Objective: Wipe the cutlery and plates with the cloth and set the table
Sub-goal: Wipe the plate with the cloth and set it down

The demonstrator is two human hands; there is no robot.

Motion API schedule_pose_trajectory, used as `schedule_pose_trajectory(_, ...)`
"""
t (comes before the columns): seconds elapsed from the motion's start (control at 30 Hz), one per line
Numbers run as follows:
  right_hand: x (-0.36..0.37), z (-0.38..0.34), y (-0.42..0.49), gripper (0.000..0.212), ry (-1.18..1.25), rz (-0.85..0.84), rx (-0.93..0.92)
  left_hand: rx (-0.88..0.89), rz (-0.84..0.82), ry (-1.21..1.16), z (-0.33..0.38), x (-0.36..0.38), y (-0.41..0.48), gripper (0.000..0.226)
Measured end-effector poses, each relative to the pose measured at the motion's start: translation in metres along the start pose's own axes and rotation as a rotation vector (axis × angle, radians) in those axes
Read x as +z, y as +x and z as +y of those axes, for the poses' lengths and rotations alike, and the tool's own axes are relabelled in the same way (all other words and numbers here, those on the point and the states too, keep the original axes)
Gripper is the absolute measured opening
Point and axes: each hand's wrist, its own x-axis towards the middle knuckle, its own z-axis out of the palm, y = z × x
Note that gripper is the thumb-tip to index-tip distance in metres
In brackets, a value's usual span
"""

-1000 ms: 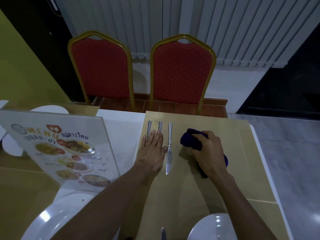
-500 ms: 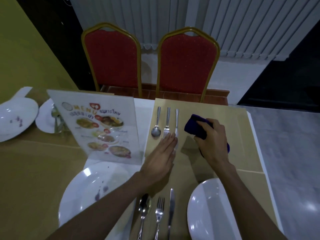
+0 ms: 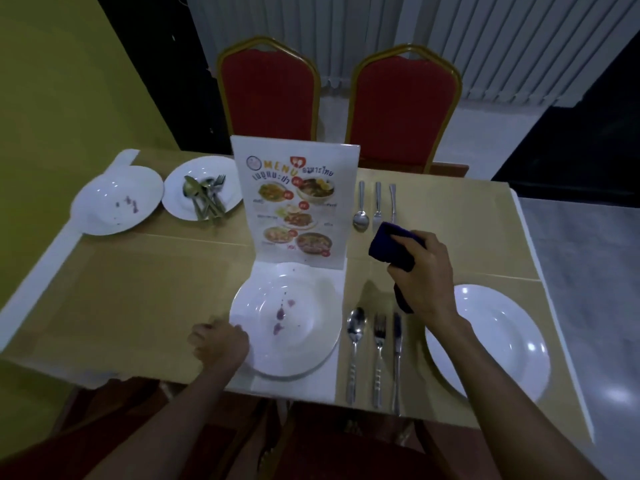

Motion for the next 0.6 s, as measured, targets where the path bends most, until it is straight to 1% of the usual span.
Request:
schedule_pose_trajectory(0.07,0.009,-0.017,-0.016,0.057,0.018,-0.011,0.028,-0.002,-0.133,-0.022,-0.004,-0.009,0.005,0.047)
schedule_pose_trajectory(0.1,0.013,-0.019,-0.018,0.055,0.025,-0.031,0.050,0.010,-0.170,-0.081,0.001,-0.008,0.006,0.046)
schedule_pose_trajectory(0.13,0.017,-0.038,-0.032,0.054,0.026,-0.041,0.072,0.055,-0.216,-0.172,-0.007,-0.021,0.004,0.045)
schedule_pose_trajectory(0.2,0.026,-0.049,-0.038,0.052,0.046,-0.107,0.107,0.107,-0.383,-0.475,0.000,-0.025,-0.007,0.041)
schedule_pose_trajectory(0.27,0.033,-0.080,-0.052,0.053,0.064,-0.175,0.097,0.131,-0.599,-0.750,-0.009,-0.046,-0.025,0.038)
schedule_pose_trajectory(0.37,0.039,-0.123,-0.064,0.051,0.031,-0.246,0.015,0.210,-0.804,-0.979,-0.022,-0.084,-0.047,0.035)
schedule_pose_trajectory(0.4,0.043,-0.130,-0.070,0.050,-0.042,-0.289,-0.038,0.228,-0.863,-1.068,-0.026,-0.095,-0.052,0.035)
schedule_pose_trajectory(0.47,0.051,-0.142,-0.090,0.052,-0.253,-0.411,-0.163,0.298,-0.954,-1.201,-0.035,-0.114,-0.056,0.049)
schedule_pose_trajectory(0.53,0.061,-0.158,-0.113,0.059,-0.304,-0.458,-0.243,0.412,-1.064,-1.225,-0.043,-0.131,-0.064,0.062)
schedule_pose_trajectory(0.57,0.065,-0.164,-0.121,0.064,-0.286,-0.448,-0.261,0.434,-1.096,-1.207,-0.047,-0.135,-0.069,0.065)
schedule_pose_trajectory(0.6,0.068,-0.168,-0.123,0.064,-0.282,-0.433,-0.294,0.444,-1.125,-1.185,-0.050,-0.138,-0.075,0.065)
